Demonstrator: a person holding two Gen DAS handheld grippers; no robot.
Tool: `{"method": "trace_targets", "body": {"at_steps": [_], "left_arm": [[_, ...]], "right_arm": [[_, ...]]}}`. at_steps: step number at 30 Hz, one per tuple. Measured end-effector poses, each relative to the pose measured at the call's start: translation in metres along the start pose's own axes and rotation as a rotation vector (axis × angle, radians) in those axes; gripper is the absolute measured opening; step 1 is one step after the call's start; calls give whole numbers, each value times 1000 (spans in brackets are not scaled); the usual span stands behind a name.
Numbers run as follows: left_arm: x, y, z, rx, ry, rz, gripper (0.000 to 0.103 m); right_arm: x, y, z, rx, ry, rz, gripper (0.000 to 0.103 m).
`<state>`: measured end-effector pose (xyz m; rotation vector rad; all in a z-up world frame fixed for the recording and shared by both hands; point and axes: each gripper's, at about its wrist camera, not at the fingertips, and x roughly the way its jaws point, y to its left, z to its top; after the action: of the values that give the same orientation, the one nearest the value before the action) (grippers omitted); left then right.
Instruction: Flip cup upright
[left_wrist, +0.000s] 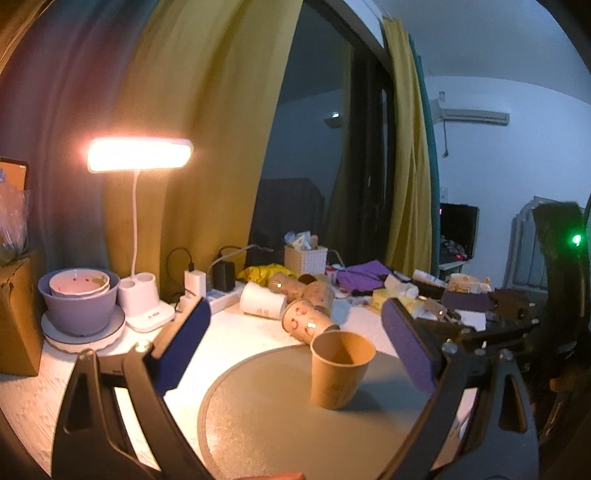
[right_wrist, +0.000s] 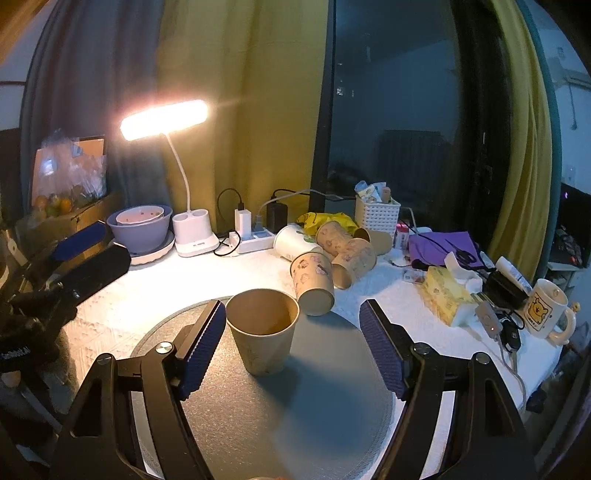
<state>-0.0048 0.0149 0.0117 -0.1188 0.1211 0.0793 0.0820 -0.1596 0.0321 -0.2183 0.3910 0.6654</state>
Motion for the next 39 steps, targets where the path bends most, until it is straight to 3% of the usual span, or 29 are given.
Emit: {"method": "trace_targets", "body": {"at_steps": [39], "left_arm": [[0,9,-2,-51,48,-30,95]], "right_arm": [[-1,-4,2,-27,-3,-20,78]]}}
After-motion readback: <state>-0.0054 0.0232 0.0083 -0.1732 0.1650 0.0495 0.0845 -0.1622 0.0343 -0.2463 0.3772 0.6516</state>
